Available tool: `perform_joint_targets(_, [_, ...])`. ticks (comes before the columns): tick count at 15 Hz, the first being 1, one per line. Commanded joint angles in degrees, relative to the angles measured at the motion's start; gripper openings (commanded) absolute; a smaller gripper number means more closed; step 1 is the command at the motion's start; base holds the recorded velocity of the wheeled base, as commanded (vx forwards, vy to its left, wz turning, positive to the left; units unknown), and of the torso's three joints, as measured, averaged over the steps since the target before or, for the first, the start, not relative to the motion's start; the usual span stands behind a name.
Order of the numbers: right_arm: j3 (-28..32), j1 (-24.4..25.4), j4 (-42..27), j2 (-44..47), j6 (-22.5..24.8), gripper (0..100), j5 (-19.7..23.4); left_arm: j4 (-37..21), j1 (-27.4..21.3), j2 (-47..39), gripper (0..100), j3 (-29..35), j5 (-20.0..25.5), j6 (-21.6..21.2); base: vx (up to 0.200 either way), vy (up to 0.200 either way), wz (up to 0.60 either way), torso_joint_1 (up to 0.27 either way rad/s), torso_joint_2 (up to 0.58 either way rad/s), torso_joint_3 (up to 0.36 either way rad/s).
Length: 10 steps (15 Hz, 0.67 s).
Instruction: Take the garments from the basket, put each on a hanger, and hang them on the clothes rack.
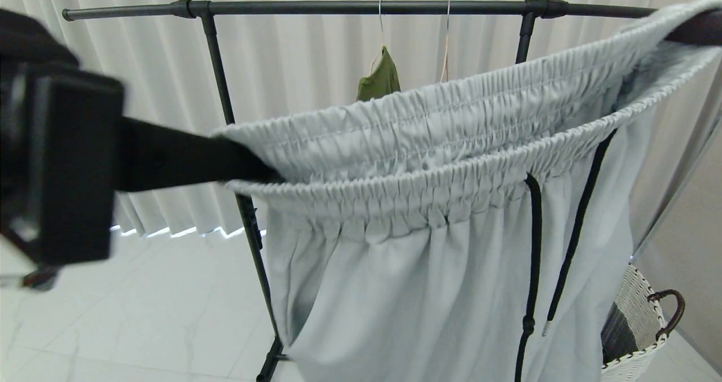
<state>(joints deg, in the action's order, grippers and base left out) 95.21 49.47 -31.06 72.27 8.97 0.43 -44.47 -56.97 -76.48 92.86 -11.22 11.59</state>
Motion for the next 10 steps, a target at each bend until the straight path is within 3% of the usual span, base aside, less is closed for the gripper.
perform_joint_targets(1, [-3.54, 0.8, 4.61, 2.53, 0.17, 0, 0.19, -1.32, -2.62, 6.52, 0, -1.63, 3.48, 0.54, 0.0, 0.0, 0.0, 0.0, 0.0, 0.0])
perform_joint_targets(5, [-3.54, 0.54, 4.78, 2.53, -0.01, 0, -0.25, -1.06, -6.75, 5.56, 0, -1.45, 4.01, 0.27, 0.0, 0.0, 0.0, 0.0, 0.0, 0.0])
perform_joint_targets(8, [-3.19, -3.59, 1.09, 1.21, -0.8, 0, -0.34, 1.14, -6.49, 3.53, 0, -1.27, -1.97, -3.95, 0.0, 0.0, 0.0, 0.0, 0.0, 0.0])
perform_joint_targets(10, [-2.57, -8.16, -3.3, -0.46, -0.89, 0, -0.25, 8.7, -2.62, -0.07, 0, -1.1, -6.89, -5.53, 0.0, 0.0, 0.0, 0.0, 0.0, 0.0])
